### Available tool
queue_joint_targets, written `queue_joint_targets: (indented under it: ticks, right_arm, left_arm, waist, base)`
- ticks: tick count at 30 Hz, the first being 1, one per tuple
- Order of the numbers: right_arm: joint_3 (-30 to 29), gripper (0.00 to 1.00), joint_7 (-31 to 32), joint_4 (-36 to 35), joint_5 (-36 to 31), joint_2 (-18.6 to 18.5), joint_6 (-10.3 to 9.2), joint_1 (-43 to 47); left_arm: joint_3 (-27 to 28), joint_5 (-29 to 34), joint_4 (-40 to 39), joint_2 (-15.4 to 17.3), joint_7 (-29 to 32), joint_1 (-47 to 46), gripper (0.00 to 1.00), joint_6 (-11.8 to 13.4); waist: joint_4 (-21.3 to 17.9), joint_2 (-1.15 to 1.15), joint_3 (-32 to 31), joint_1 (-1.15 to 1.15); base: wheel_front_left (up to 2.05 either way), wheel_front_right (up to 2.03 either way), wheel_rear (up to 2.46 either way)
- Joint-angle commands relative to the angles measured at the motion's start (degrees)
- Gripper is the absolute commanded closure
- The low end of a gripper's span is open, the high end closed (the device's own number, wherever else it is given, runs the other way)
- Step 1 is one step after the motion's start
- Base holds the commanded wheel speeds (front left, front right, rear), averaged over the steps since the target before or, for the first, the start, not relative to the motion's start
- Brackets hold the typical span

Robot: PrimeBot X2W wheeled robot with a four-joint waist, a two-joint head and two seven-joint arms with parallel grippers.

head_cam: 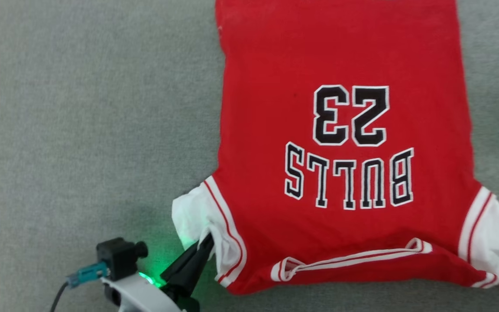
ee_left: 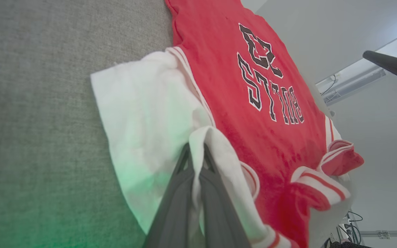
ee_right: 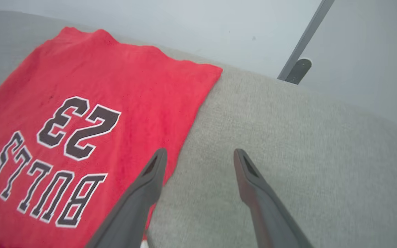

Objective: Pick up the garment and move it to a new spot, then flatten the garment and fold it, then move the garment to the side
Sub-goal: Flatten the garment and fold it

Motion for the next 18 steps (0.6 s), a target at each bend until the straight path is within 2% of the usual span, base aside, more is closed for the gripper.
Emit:
queue_joint_targets:
  ticks: [1, 10, 18]
  right_arm:
    - [2.3, 0.00, 1.2, 3.3, -2.1, 1.2, -0.09, -6.3]
    - [13.4, 0.00, 10.2, 29.3, -14.7, 6.0, -0.09, -36.7]
    - [16.9, 0.00, 14.1, 46.5, -20.8, 9.1, -0.09, -50.2]
  left_arm:
    - [-0.3, 0.7, 0.0, -0.6, 0.3, -1.5, 1.00, -0.5]
    - [-3.1, 2.3, 1.5, -4.2, 0.3, -6.7, 1.00, -2.5]
    - [-5.6, 2.7, 4.1, -6.7, -0.4, -9.7, 1.00, -3.4]
  waist:
    - [2.7, 0.00, 3.0, 0.00]
    - [9.4, 0.00, 9.5, 0.00]
    - [12.3, 0.00, 13.3, 0.00]
  base:
    - [0.00, 0.00, 0.00]
    - [0.00, 0.00, 0.00]
    - [0.00, 0.00, 0.00]
